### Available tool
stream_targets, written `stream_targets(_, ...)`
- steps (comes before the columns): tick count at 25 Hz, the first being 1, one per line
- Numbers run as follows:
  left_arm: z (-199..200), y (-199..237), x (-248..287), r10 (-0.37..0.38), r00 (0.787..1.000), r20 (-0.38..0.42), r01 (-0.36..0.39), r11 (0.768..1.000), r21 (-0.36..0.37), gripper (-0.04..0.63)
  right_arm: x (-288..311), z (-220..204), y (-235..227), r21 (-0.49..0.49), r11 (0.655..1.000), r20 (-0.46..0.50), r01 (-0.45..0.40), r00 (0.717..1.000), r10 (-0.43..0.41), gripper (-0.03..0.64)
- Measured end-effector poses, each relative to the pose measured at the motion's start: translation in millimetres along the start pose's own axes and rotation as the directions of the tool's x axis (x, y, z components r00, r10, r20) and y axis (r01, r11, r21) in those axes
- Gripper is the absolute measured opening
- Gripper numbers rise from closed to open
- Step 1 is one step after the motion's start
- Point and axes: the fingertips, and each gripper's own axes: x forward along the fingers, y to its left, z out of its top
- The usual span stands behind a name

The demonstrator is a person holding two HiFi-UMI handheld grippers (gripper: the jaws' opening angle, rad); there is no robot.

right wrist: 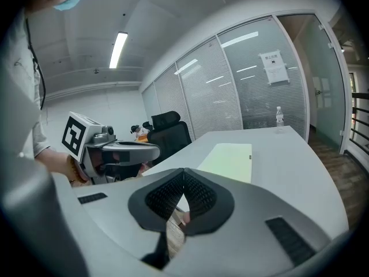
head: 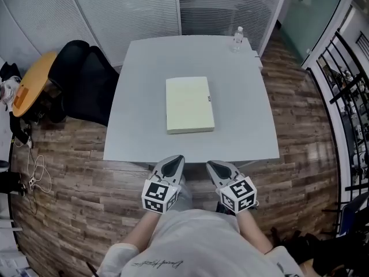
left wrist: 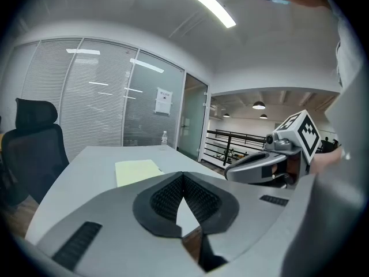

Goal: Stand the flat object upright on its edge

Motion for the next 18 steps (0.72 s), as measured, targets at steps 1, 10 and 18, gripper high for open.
stream_targets(1,2,6,6,-0.006,1.000,-0.001,0.006,1.000,0.001,0.012,6,4,-4,0.001,1.000,0.001,0.005,1.000,-0.005,0.025)
stream_targets(10,28,55,48,-0.056,0.998,-0.007,0.056,0.998,0.018,0.012,53,35,-36,0.025,0.998,0.006,0.053,0.999,-0.054,0.025)
stream_targets(18,35,99,70,-0.090,0.996,-0.008,0.090,0.996,0.016,0.012,102,60,-47,0.018,0.997,0.021,0.072,0.997,-0.072,0.025)
